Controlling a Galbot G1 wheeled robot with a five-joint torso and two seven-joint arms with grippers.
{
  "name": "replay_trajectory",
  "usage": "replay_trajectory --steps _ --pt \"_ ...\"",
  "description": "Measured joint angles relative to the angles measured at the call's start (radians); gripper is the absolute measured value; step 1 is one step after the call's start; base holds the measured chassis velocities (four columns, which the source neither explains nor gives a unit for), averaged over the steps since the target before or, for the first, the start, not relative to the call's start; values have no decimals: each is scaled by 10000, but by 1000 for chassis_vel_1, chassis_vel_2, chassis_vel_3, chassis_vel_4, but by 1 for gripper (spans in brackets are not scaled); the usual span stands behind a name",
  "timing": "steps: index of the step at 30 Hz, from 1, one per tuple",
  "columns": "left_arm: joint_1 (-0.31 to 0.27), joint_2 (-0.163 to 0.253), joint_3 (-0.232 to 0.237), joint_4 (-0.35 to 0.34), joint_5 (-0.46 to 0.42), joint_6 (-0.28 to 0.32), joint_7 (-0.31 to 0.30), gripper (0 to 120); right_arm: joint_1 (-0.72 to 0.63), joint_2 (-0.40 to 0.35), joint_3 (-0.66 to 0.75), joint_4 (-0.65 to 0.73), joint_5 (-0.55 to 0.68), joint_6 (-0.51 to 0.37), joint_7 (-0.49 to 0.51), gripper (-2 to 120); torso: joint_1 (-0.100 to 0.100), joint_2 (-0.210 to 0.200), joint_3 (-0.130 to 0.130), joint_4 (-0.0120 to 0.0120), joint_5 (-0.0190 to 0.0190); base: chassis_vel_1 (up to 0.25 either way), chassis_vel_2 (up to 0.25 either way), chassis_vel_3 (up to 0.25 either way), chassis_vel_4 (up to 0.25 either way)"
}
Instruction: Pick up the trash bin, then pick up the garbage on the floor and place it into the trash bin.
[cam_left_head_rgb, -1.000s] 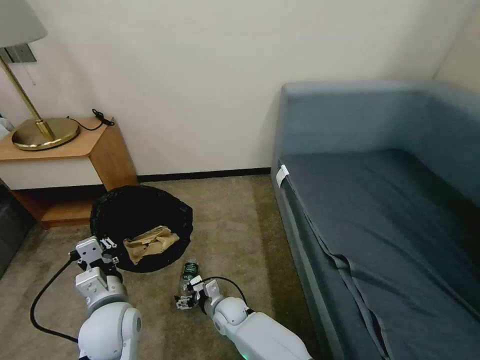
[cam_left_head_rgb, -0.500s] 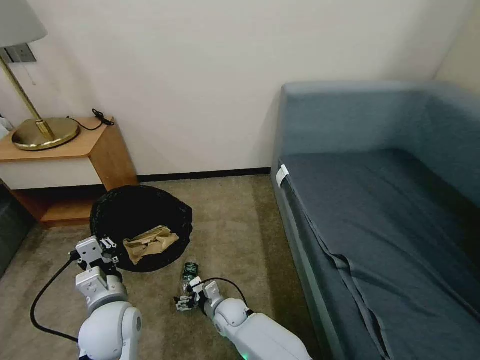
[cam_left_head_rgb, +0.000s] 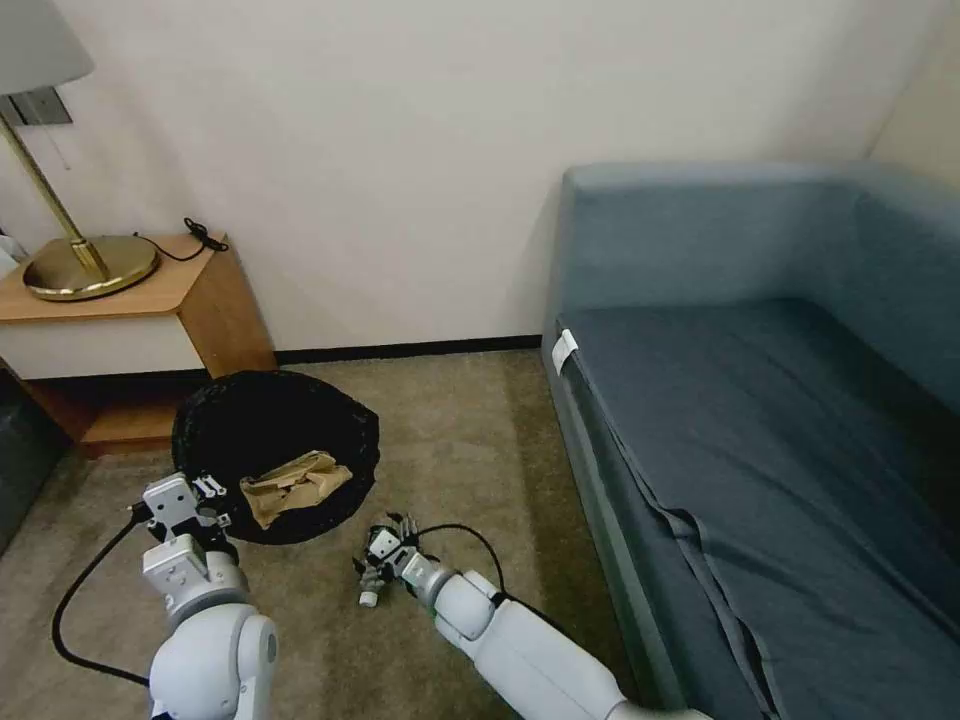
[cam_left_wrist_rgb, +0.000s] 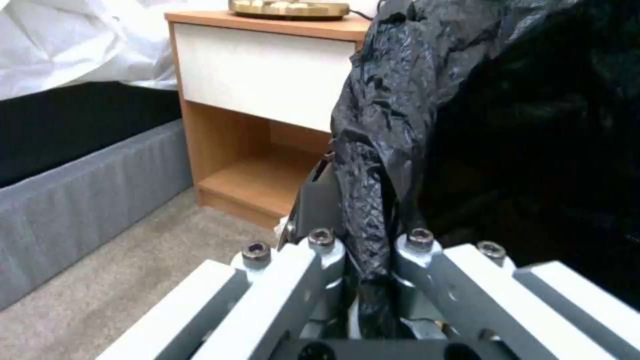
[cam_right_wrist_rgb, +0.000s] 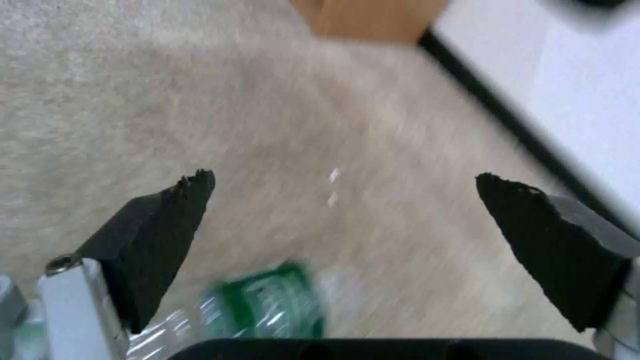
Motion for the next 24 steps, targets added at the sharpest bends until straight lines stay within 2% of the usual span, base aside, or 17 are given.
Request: replay_trajectory --steps 2,3,5,8,13,16,24 --pt "12 0 -74 -51 -62 27 6 4 265 0 -132 -6 -1099 479 12 100 0 0 0 1 0 0 0 0 0" --pt "12 0 -74 -51 -62 27 6 4 265 0 -132 -6 -1099 479 12 100 0 0 0 1 0 0 0 0 0" --pt "17 0 -126 -77 -96 44 8 4 568 0 -324 -35 -2025 761 19 100 0 0 0 0 0 0 0 0 0" --pt "18 0 -155 -82 -131 57 18 4 882 0 -720 -35 -2719 924 -58 100 0 0 0 1 0 0 0 0 0" --pt "-65 -1 -300 -80 -193 61 -40 4 1176 0 -1133 -78 -3010 1071 -231 100 0 0 0 1 -1 0 0 0 0" --pt "-463 0 -707 -105 -553 52 -351 4 1470 0 -1428 -228 -3324 1341 -437 100 0 -1 1 2 -1 0 0 0 0" --pt "-657 0 -766 -145 -796 107 -412 4 1756 -452 -1654 -503 -4171 1663 -599 100 0 0 0 1 2 0 0 0 0"
